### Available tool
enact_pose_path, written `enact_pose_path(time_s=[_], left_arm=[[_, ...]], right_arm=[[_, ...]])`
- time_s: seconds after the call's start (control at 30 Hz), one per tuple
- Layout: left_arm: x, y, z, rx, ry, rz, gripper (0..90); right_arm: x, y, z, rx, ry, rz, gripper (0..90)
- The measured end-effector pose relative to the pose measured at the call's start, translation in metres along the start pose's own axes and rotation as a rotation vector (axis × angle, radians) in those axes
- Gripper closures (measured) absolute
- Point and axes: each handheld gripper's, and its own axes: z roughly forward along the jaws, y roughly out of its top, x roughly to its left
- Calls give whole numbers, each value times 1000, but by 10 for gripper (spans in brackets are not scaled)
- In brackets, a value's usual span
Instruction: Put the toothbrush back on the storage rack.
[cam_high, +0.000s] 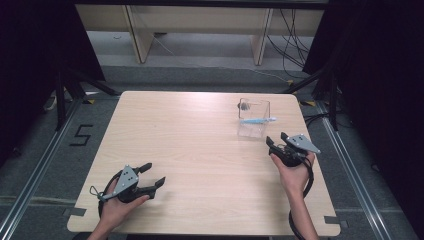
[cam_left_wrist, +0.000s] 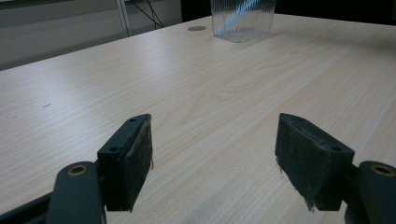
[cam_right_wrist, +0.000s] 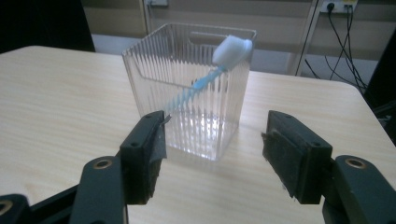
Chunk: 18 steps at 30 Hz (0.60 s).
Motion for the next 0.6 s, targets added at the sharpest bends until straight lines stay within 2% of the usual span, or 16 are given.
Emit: enact_pose_path(time_s=[0.07, 0.1, 0.17, 0.2, 0.23, 0.27, 0.3, 0.33, 0.37, 0.4, 0.43, 0.47, 0.5, 0.53, 0.57, 0.6], left_arm=[[0, 0, 0, -3, 0, 0, 272], [0, 0, 0, -4, 1, 1, 272], [0, 0, 0, -5, 2, 1, 272], [0, 0, 0, -3, 2, 2, 272], [0, 0, 0, 3, 5, 4, 272], [-1, 0, -1, 14, 9, 9, 273], [-1, 1, -1, 17, 11, 11, 273], [-1, 1, -1, 16, 11, 11, 273], [-1, 1, -1, 16, 11, 11, 273], [-1, 1, -1, 17, 12, 10, 273], [-1, 1, -1, 17, 12, 10, 273], [-1, 1, -1, 16, 13, 10, 273], [-1, 1, -1, 16, 13, 9, 273], [-1, 1, -1, 16, 13, 9, 273], [-1, 1, -1, 16, 14, 10, 273], [-1, 1, -1, 16, 14, 10, 273]], right_arm=[[0, -1, -3, 16, 3, -7, 394], [1, -5, -11, 33, 6, -21, 391], [3, -7, -14, 47, 10, -12, 390], [2, -9, -18, 63, 30, -21, 390], [3, -13, -24, 65, 18, -31, 388], [3, -20, -31, 72, 39, -48, 388], [7, -23, -37, 105, 29, -7, 388], [5, -26, -38, 82, 36, -36, 388], [9, -29, -45, 114, 44, -4, 387], [8, -34, -49, 115, 53, -31, 387], [11, -37, -52, 107, 49, -7, 386], [10, -41, -55, 96, 47, -49, 386], [14, -44, -60, 119, 49, -11, 387], [14, -44, -60, 119, 49, -11, 387], [13, -47, -61, 93, 65, -26, 388], [15, -50, -65, 94, 55, -22, 389]])
